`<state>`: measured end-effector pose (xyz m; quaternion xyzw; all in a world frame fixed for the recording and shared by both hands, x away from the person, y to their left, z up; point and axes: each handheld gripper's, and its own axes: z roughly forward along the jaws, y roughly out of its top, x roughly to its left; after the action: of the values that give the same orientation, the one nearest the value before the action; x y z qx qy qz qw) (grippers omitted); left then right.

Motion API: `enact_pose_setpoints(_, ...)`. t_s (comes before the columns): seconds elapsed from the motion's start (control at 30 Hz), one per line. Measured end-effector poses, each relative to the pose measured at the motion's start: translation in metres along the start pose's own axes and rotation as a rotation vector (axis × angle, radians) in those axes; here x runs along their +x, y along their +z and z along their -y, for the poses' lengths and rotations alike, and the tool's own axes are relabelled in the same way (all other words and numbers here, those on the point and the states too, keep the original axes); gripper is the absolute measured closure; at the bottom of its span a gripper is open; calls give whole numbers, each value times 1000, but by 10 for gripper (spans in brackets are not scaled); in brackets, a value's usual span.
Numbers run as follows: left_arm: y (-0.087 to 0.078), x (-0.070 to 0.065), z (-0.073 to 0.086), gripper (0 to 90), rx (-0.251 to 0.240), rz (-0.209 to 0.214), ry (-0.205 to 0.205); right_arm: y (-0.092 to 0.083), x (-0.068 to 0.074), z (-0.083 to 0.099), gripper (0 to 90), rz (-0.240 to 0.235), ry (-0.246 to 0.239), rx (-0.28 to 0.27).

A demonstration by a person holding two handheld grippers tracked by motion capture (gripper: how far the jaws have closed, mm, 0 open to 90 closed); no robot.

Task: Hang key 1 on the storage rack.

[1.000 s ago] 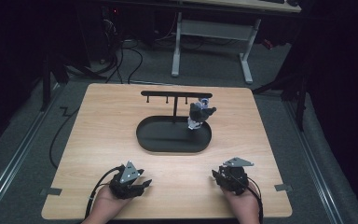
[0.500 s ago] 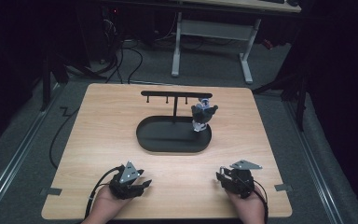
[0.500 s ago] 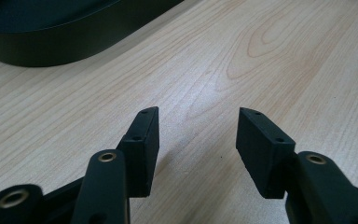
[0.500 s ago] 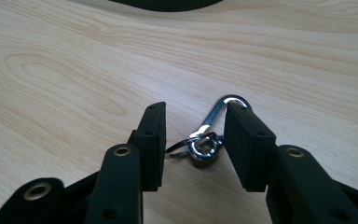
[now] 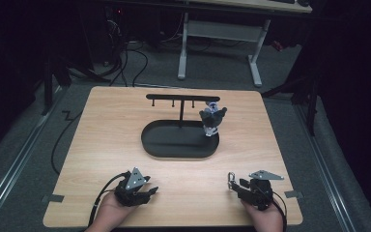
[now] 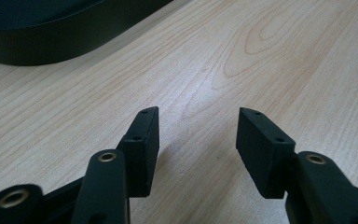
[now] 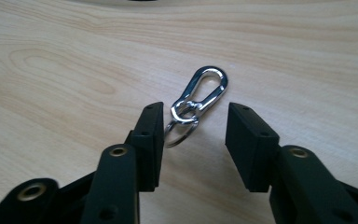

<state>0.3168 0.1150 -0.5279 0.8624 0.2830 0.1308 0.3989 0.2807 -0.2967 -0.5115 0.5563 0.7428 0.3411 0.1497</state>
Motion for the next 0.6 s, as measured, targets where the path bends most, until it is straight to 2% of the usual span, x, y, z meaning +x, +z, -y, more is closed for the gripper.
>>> enact_pose_setpoints(0.13,0,0,0,503,3,1,1,0,4,6,536,-13,16,21)
enact_pose_setpoints(0.27,0,-1,0,503,4,1,5,2,8,9,574,-10,-8,36)
enact_pose_setpoints(0.33,0,-1,0,502,3,-1,5,4,10,7,651,-13,-13,38)
enact_pose_setpoints(0.43,-1,-2,0,503,2,0,5,7,16,6,853,-12,-54,45)
enact_pose_setpoints(0.6,-1,-1,1,503,5,-3,3,4,18,-3,887,-9,-84,51)
